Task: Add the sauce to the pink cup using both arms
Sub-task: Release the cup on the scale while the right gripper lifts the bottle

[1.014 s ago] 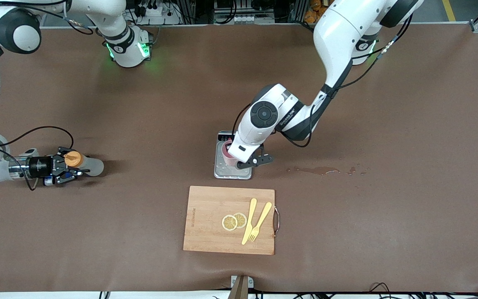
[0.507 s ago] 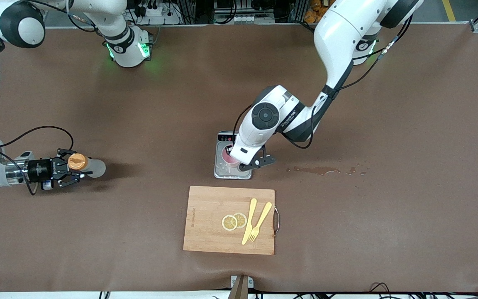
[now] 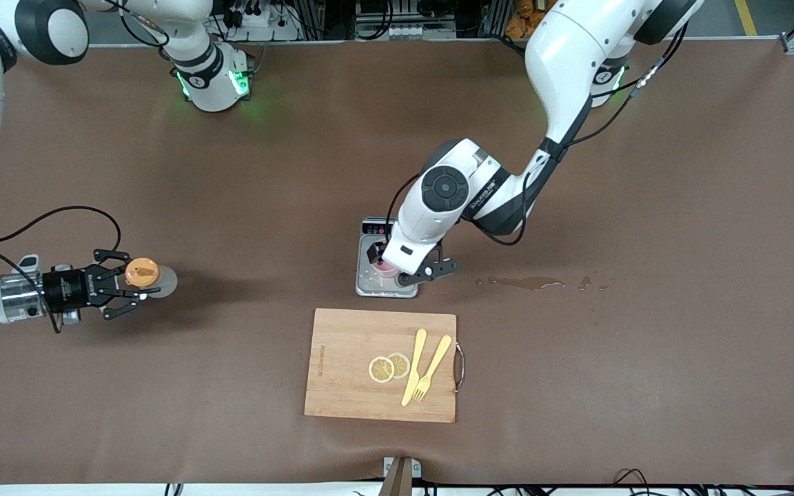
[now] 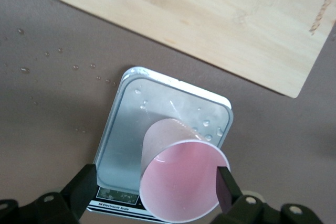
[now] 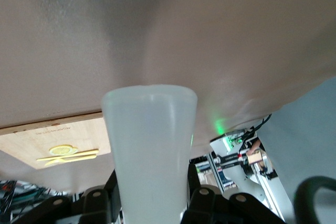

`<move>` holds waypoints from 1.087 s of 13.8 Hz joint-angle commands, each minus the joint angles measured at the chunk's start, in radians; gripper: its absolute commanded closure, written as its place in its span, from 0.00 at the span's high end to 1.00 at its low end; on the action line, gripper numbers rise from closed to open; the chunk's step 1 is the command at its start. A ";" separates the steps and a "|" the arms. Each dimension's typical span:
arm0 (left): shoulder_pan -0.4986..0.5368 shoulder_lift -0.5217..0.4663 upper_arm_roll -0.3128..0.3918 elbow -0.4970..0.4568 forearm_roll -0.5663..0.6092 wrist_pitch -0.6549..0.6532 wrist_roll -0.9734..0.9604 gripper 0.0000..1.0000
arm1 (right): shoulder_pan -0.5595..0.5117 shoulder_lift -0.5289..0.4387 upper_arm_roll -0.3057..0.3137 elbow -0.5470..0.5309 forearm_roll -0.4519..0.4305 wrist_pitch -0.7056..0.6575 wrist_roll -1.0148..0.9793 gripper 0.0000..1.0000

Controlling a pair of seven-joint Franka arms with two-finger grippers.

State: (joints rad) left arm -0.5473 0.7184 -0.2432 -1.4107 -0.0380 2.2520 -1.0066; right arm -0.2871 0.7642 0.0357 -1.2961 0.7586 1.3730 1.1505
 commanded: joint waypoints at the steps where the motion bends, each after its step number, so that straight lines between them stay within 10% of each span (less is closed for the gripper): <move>1: 0.024 -0.059 0.005 -0.016 0.024 -0.040 0.003 1.00 | 0.072 -0.078 -0.003 0.000 -0.062 0.044 0.115 0.50; 15: 0.328 -0.407 -0.002 -0.120 0.024 -0.367 0.439 1.00 | 0.390 -0.112 -0.005 0.104 -0.254 0.155 0.612 0.47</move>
State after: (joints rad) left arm -0.2433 0.3988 -0.2344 -1.4532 -0.0292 1.8998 -0.6163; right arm 0.0715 0.6667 0.0360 -1.2045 0.5470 1.5257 1.6937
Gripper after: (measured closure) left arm 0.000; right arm 0.529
